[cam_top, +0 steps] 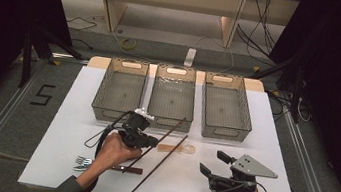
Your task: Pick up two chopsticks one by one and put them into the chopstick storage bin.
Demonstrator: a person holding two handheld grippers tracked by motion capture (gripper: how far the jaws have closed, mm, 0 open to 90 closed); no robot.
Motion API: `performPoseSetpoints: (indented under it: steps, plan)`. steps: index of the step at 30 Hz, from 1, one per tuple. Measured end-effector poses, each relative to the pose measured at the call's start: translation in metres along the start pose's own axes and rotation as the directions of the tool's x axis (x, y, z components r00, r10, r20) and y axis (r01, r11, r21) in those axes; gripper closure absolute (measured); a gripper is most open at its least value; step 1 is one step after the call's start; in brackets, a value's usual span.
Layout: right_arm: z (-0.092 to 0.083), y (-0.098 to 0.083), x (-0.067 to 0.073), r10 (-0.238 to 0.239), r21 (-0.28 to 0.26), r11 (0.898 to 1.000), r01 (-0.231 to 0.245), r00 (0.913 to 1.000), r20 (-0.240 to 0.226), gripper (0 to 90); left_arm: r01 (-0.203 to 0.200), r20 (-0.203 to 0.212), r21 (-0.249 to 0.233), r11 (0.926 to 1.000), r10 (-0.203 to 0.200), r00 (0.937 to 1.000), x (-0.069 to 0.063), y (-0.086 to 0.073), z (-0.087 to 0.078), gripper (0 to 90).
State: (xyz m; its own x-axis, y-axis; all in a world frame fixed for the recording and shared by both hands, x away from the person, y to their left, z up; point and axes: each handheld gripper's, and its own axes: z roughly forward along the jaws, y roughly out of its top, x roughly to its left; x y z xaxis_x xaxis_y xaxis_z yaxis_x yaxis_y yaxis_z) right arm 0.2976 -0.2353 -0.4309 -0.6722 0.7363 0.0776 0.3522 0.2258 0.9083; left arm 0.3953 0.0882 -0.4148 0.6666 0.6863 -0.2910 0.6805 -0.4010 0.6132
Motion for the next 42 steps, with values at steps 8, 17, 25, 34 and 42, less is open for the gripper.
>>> performPoseSetpoints:
  steps: [8, 17, 25, 34, 42]
  plan:
    - [0.000, 0.000, 0.000, -0.002, 0.002, 1.000, 0.002, 1.0000, 0.001, 27.1, 0.023, -0.024, -0.073, 0.9971, -0.025, 0.9994, 0.017, 0.009, -0.028, 84.3]
    - [0.000, 0.000, -0.001, 0.006, 0.002, 1.000, -0.006, 1.0000, 0.003, 27.1, 0.065, -0.064, -0.136, 0.9886, -0.074, 0.9952, 0.044, 0.016, -0.055, 84.3]
    - [0.000, -0.001, -0.001, 0.009, -0.001, 1.000, -0.009, 1.0000, 0.000, 27.1, 0.108, -0.111, -0.176, 0.9784, -0.129, 0.9854, 0.072, 0.028, -0.070, 84.3]
    - [0.000, -0.001, -0.001, 0.011, -0.001, 1.000, -0.011, 0.9999, -0.002, 27.1, 0.132, -0.164, -0.217, 0.9672, -0.169, 0.9718, 0.098, 0.048, -0.081, 84.3]
    - [0.000, -0.001, -0.002, 0.013, 0.002, 1.000, -0.013, 0.9999, -0.003, 27.1, 0.132, -0.205, -0.248, 0.9597, -0.185, 0.9611, 0.119, 0.064, -0.086, 84.3]
